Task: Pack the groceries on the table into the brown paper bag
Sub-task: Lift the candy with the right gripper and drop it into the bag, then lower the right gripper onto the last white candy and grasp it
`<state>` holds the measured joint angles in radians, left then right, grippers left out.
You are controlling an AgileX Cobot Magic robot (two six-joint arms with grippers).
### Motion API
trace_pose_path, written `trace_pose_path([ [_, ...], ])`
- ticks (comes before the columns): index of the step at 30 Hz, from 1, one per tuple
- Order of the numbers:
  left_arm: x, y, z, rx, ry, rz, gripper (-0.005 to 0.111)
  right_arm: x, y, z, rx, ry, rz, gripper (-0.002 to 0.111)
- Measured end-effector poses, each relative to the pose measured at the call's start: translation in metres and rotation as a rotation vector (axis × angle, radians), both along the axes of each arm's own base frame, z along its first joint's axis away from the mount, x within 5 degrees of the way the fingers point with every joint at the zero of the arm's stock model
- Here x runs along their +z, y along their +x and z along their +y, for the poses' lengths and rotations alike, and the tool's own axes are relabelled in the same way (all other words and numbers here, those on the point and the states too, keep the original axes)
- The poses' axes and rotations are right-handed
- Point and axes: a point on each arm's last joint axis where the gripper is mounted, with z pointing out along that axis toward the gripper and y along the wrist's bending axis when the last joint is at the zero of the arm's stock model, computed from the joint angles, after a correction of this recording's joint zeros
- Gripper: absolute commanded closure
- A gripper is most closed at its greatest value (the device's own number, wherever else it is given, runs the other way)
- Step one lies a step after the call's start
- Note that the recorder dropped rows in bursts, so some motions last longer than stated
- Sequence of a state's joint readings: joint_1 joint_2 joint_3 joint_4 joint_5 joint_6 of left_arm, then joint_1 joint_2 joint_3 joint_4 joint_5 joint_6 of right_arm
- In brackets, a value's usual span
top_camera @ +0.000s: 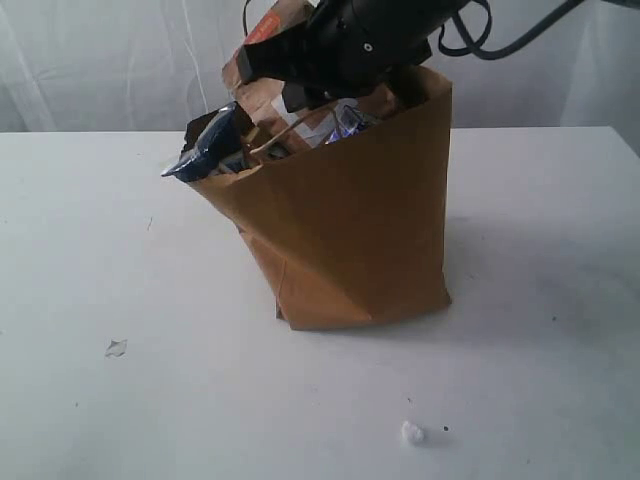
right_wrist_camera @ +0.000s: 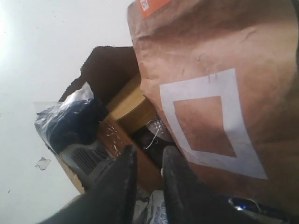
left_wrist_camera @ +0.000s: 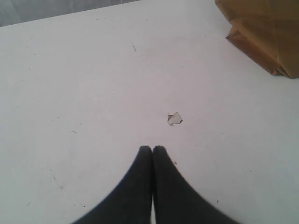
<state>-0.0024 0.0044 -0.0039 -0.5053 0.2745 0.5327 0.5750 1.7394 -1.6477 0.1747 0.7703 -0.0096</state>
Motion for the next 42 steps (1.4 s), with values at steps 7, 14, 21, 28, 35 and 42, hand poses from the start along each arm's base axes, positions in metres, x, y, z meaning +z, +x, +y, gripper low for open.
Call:
trace_pose_path([
  [7, 0.000, 0.000, 0.000, 0.000, 0.000, 0.000, 0.107, -0.002, -0.003, -0.002, 0.008, -0.038, 0.027, 0.093],
  [14, 0.000, 0.000, 0.000, 0.000, 0.000, 0.000, 0.107, 0.018, -0.024, -0.030, 0.013, -0.233, 0.020, 0.108],
  [21, 0.000, 0.000, 0.000, 0.000, 0.000, 0.000, 0.107, 0.068, -0.064, -0.092, -0.163, -0.519, -0.110, 0.108],
  [28, 0.000, 0.000, 0.000, 0.000, 0.000, 0.000, 0.107, -0.003, -0.111, -0.093, -0.083, -0.377, 0.260, 0.108],
  [35, 0.000, 0.000, 0.000, 0.000, 0.000, 0.000, 0.107, -0.119, -0.147, -0.098, -0.057, -0.401, 0.616, 0.108],
  [42, 0.000, 0.000, 0.000, 0.000, 0.000, 0.000, 0.107, -0.137, -0.143, -0.078, -0.010, -0.225, 0.649, 0.086],
])
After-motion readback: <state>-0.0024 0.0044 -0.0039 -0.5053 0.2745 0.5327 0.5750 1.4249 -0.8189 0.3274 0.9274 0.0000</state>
